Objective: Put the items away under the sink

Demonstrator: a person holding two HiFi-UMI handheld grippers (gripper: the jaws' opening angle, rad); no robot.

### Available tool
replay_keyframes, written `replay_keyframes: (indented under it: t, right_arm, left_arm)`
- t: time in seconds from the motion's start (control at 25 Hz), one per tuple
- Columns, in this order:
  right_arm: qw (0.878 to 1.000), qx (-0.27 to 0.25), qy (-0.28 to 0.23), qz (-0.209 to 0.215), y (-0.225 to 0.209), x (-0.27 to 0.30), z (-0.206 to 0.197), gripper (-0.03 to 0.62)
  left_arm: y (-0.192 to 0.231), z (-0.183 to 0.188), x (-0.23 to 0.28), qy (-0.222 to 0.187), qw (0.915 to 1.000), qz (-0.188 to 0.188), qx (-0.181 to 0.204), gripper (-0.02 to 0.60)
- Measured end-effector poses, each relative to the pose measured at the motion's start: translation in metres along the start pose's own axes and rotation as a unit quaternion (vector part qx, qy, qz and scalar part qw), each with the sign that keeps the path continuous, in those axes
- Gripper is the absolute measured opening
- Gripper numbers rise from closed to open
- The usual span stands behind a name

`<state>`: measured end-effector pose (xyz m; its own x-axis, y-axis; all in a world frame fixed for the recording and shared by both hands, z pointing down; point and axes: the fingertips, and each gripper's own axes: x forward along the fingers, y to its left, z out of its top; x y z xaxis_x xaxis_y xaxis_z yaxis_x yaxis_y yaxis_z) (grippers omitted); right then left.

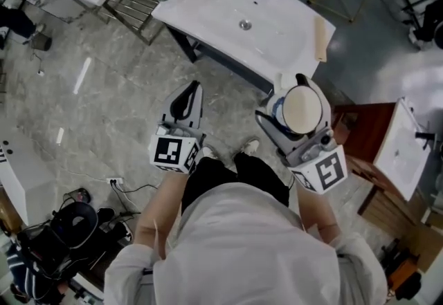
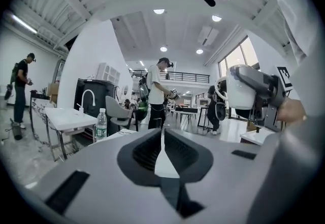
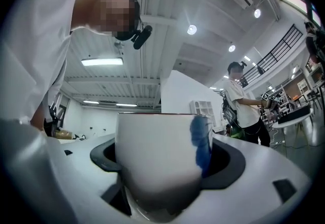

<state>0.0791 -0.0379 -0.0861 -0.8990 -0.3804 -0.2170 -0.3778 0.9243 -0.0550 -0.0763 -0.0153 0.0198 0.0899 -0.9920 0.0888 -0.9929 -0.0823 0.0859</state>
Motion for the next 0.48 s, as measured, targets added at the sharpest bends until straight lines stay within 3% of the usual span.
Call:
replay_keyframes:
  t: [0.2,0.48]
  right_arm:
    - [1.000,-0.004,-0.001,0.017,-0.017,0.013,-0.022,0.393]
    - [1.000,-0.009,-0.009,0.025,-0.009,0.025,-0.110,0.393]
  left_arm:
    - [0.007,-0.012,0.029,-0.002,0.9999,0.013,0.008,0.020]
    - [0.043,-0.073,0.059,-0.023,0.9994,-0.022,0.014,0.020]
